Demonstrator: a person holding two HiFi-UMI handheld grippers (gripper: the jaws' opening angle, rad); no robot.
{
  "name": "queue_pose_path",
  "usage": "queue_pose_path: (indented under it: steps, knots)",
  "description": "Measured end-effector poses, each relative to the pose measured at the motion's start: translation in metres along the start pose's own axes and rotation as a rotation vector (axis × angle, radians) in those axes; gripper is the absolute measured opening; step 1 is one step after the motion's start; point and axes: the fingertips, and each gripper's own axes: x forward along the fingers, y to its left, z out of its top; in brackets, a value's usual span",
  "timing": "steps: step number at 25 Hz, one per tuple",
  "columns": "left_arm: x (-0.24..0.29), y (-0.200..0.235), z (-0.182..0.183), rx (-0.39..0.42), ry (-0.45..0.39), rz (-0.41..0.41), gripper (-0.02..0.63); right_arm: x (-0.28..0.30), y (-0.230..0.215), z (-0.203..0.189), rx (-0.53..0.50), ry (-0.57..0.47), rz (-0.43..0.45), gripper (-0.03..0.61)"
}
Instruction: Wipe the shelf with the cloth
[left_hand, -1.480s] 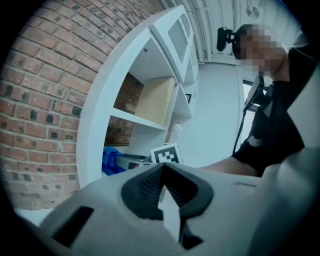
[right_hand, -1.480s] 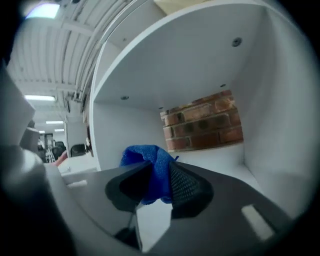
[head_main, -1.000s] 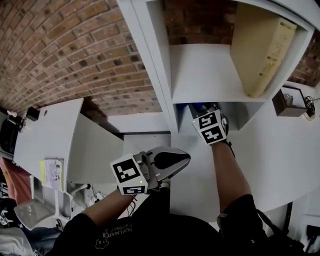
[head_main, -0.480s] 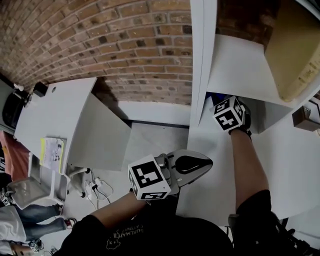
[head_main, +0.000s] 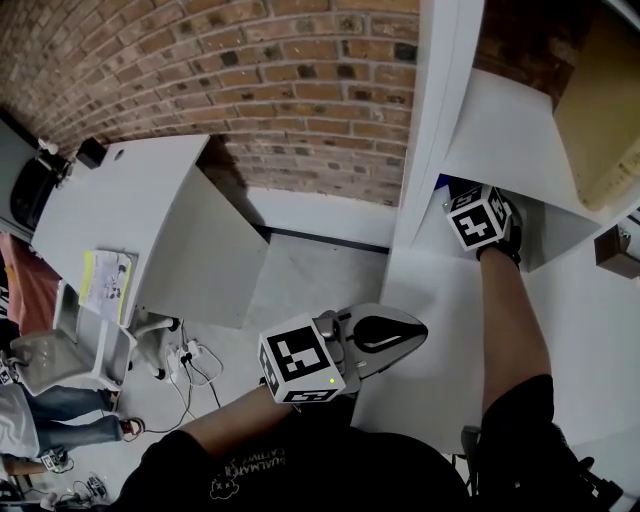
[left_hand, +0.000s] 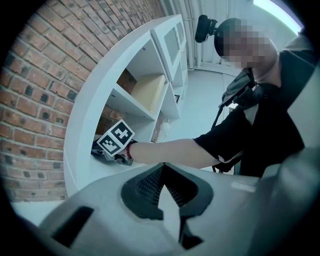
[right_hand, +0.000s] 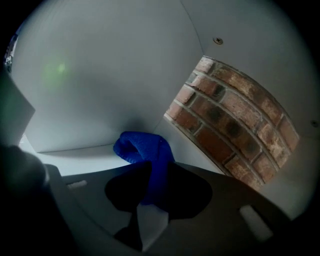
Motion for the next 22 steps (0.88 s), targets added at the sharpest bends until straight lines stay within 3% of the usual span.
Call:
queue_pose_path:
  steps: [4,8,11,18,22]
  knots:
    - [0.0,-0.008,0.002,-0.011,0.003,0.0,-0.002,-0.008,-0.017,-0.021,0.112,0.06,-0.046,0.106]
    - [-0.001,-0.018,0.008,-0.027,0.011,-0.013,-0.002,-0.024,-0.037,-0.061,0.322,0.189,-0.116,0.106]
    - [-0.003,-0.023,0.014,-0.031,0.013,-0.014,-0.002,-0.034,-0.053,-0.074,0.434,0.205,-0.193,0.106]
    - [-0.002,-0.036,0.024,-0.008,-0.001,-0.03,-0.002,-0.057,-0.06,-0.09,0.429,0.228,-0.323,0.107]
    - [-0.001,-0.045,0.02,-0.006,-0.016,-0.036,-0.003,-0.066,-0.054,-0.09,0.469,0.21,-0.31,0.107]
